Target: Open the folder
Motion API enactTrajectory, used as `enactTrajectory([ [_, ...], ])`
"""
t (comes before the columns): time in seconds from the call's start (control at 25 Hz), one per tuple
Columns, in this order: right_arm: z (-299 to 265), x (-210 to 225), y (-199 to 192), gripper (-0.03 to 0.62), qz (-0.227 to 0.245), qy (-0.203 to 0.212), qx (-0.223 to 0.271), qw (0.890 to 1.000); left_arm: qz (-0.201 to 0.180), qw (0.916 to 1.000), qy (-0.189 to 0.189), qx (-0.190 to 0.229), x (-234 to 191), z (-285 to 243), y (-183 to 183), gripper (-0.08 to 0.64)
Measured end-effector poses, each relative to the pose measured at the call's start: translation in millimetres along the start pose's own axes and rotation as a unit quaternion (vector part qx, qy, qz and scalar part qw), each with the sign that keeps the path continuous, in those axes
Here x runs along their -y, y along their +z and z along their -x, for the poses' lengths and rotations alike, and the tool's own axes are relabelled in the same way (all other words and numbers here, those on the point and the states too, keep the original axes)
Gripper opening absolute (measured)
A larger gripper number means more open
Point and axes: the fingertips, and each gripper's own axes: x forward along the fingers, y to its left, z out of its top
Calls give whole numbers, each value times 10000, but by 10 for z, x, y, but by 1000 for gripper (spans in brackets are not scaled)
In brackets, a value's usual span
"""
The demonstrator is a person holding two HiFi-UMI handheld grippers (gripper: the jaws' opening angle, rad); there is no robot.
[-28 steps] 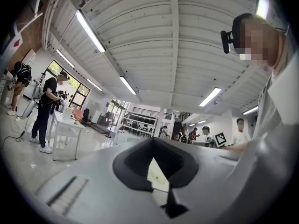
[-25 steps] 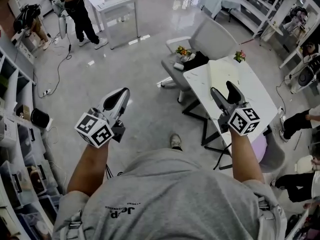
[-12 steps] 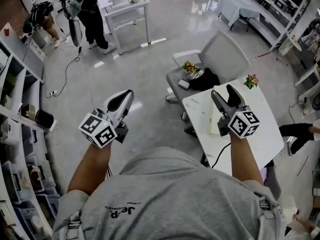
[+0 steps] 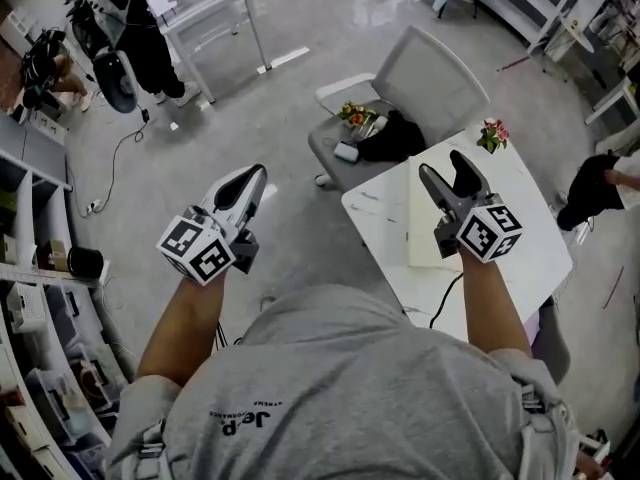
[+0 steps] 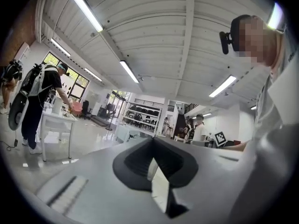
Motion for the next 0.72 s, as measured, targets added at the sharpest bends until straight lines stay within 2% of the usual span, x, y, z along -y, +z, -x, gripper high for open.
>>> enactTrajectory([
  [0.12, 67, 29, -33, 358, -18, -321, 28, 9995, 32, 9994, -317, -156, -69, -151, -61, 49],
  [0.2, 202, 34, -73, 359, -33, -669, 61, 9977, 23, 9972, -685, -304, -79, -276, -118, 49],
  [0.36, 583, 156, -301, 357, -422, -1532, 149, 9872, -48, 9862, -1526, -636, 3, -543, -314, 49],
  [0.52, 1105, 294, -654, 357, -968, -2279, 270, 9685, -107, 9706, -2206, -961, 252, -846, -598, 49],
  [0.72, 1888, 429, -1251, 357, -1828, -2987, 379, 9359, 29, 9466, -2944, -1317, 812, -1154, -1059, 49],
])
